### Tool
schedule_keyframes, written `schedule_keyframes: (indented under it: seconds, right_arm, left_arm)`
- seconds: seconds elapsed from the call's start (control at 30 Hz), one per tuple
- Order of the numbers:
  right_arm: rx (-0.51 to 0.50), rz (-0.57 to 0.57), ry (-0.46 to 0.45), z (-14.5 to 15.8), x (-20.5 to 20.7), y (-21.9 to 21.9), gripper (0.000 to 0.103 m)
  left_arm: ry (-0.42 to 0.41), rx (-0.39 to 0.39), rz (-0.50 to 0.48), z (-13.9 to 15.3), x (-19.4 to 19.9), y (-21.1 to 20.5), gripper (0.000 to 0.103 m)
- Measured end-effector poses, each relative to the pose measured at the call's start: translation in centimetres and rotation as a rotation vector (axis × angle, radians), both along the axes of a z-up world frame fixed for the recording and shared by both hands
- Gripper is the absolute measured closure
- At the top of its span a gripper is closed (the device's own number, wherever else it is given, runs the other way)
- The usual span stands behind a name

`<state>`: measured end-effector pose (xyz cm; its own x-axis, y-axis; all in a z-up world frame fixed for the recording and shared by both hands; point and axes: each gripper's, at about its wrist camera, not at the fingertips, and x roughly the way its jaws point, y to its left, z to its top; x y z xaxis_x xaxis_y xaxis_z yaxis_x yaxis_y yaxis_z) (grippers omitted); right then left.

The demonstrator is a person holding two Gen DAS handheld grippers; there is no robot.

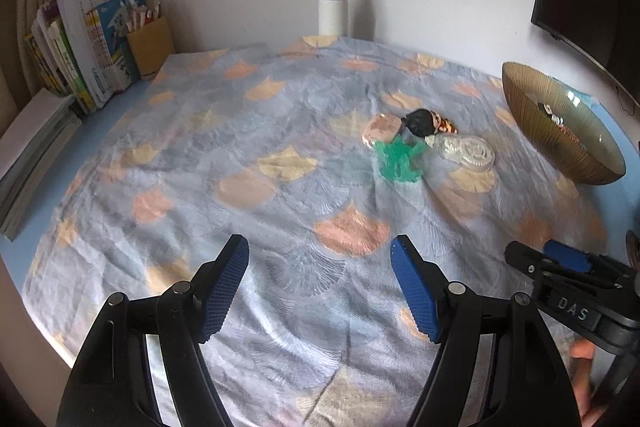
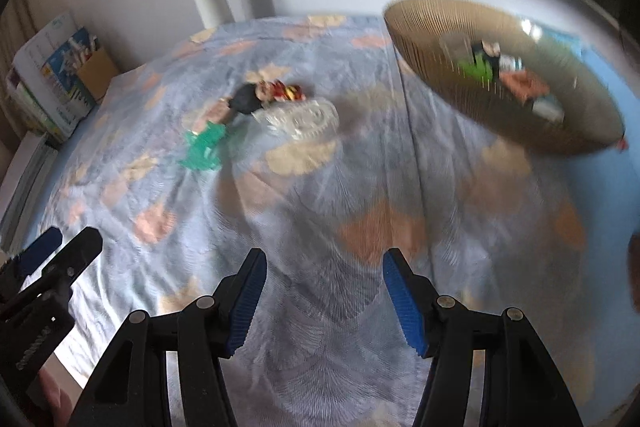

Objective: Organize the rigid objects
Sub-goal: 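Move both open grippers back toward the remaining items on the bed, then grasp the green translucent figure with left gripper while right grasps clear gear dispenser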

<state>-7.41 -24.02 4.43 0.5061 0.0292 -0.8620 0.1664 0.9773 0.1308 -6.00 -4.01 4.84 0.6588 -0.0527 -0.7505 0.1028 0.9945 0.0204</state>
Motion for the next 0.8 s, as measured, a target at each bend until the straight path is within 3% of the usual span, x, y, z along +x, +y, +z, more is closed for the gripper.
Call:
schedule_keyframes:
  seconds: [0.07, 0.1, 0.17, 0.3, 0.47, 0.63, 0.8]
  right_arm:
    - [0.029, -0.019, 0.001, -0.8, -0.1, -0.6, 0.042]
    - [0.019, -0.019, -0.045, -0.6, -0.5, -0.6, 0.040]
    - [-0.007, -0.016, -0.067, -0.4, -0.6, -0.6, 0.030]
    - [-0.025, 0.004, -0.122, 0.5, -0.5, -0.7, 0.026]
    - [-0.082, 0.130, -0.096, 1.8, 2.7, -0.8, 0.024]
    - [-0.119, 0.222, -0.055, 0.9, 7.2, -1.0, 0.024]
    - [-0.176, 0.259, -0.041, -0.4, 9.9, -0.7, 0.024]
  left_arm:
    - [0.011, 0.011, -0.008, -0.5, 0.1, -0.4, 0.031]
    - [0.012, 0.011, -0.011, -0.7, 0.2, -0.6, 0.031]
    - [0.020, 0.000, -0.019, -1.1, 0.3, -0.9, 0.031]
    - [0.067, -0.095, -0.080, -1.7, 1.5, -1.3, 0.031]
    - [0.137, -0.215, -0.166, -2.2, 5.2, -1.6, 0.031]
    - [0.214, -0.212, -0.175, -3.7, 9.6, -2.7, 0.033]
    - [0.196, -0.200, -0.175, -3.8, 11.1, -3.8, 0.035]
